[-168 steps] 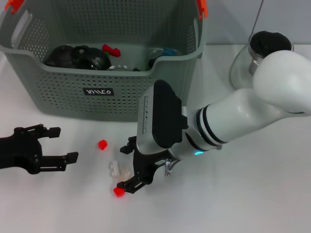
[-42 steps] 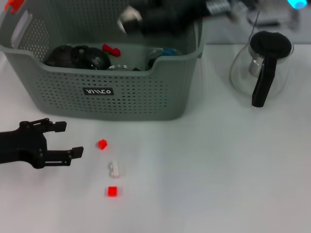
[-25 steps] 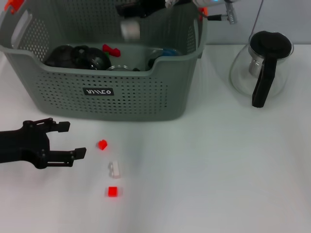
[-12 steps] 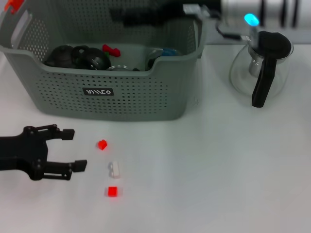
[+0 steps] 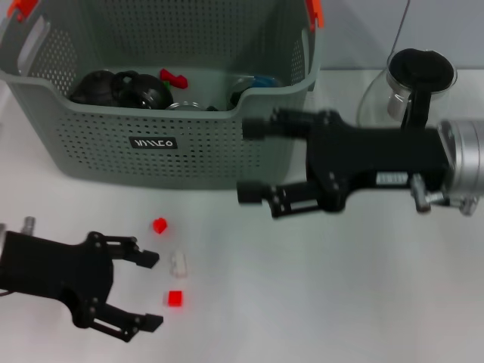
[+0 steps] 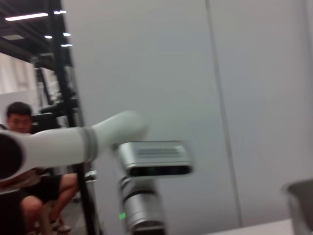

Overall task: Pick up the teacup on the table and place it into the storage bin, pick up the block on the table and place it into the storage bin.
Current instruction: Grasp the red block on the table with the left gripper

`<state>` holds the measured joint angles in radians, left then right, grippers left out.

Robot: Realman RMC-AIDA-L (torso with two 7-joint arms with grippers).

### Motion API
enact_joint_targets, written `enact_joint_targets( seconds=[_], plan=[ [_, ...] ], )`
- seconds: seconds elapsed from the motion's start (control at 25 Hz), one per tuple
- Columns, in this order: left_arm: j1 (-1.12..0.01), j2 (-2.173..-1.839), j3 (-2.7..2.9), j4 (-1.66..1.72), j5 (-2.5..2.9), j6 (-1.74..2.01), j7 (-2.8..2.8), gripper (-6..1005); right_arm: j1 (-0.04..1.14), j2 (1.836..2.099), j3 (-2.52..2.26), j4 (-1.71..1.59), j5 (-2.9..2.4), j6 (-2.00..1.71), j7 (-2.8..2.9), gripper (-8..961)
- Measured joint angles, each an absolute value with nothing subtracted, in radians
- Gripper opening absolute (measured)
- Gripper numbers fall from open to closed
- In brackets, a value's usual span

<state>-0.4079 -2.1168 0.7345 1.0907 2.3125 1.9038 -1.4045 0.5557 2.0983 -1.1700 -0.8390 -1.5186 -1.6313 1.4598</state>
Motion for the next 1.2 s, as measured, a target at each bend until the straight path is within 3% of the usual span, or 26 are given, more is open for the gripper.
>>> enact_joint_targets(
  seconds=[0.4,1.2],
  plan=[
    [-0.504,-2.159,0.822,1.108,2.469,1.817,-1.407,869,0.542,2.093,-1.185,-0.844,-1.699,-1.6,1.513,931],
    [-0.504,-2.168,1.049,1.099,2.496,1.662,-1.513,866,0.64,2.093,-1.164,-0.843,-1.827,-1.488,1.605,932]
  ],
)
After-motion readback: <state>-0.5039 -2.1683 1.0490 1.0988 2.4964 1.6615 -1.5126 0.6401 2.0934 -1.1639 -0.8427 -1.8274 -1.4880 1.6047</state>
